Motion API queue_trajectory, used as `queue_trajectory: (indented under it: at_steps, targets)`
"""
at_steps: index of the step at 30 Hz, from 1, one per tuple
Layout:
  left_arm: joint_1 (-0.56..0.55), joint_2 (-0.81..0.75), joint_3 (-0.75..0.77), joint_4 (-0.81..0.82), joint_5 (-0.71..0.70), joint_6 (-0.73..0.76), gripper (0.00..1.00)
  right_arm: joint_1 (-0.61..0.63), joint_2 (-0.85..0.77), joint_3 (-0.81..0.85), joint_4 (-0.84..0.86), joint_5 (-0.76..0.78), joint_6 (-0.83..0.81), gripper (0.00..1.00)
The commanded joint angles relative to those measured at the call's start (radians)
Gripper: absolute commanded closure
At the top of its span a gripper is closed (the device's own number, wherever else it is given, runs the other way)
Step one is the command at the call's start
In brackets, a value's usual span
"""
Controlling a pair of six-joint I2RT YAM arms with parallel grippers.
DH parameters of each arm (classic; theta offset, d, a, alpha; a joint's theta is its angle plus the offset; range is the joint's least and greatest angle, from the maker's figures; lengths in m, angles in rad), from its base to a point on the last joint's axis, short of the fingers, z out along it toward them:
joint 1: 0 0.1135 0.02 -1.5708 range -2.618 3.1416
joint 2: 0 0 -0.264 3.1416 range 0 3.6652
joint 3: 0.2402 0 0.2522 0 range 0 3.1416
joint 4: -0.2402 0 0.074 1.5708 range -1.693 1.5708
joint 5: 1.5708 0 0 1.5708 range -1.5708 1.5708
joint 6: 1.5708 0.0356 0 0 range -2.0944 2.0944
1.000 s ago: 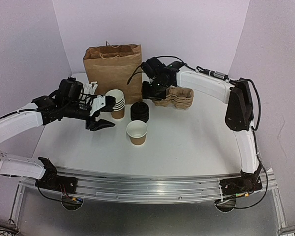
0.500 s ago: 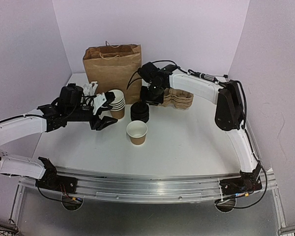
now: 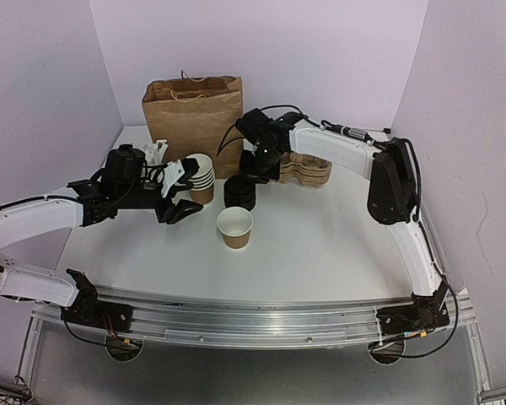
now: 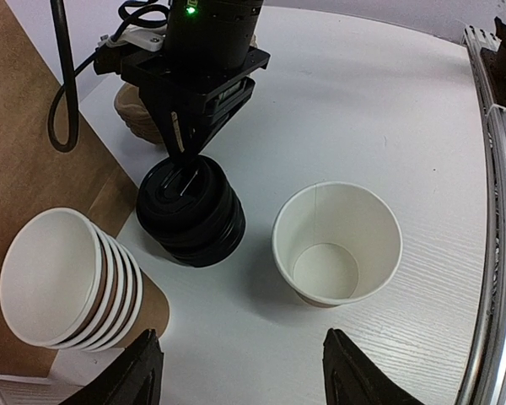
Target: Pack the takeout coffee
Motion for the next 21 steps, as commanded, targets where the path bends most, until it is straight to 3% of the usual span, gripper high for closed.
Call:
queue_trajectory:
  at_steps: [1, 7, 18, 21]
  targets:
    - [0.003, 0.009, 0.008, 0.034, -0.005, 0.008, 0.35, 0.001, 0.02, 0.034, -0.027, -0.011, 0.008, 0.87]
    - [0.003, 0.013, 0.013, 0.03, -0.017, 0.007, 0.35, 0.001, 0.035, 0.049, -0.044, -0.009, 0.005, 0.93]
    - [0.003, 0.013, 0.016, 0.017, -0.025, 0.008, 0.35, 0.0, 0.074, 0.112, -0.093, 0.019, -0.025, 0.92]
    - [0.003, 0.013, 0.017, 0.015, -0.024, 0.008, 0.34, 0.001, 0.073, 0.117, -0.1, 0.023, -0.028, 0.98]
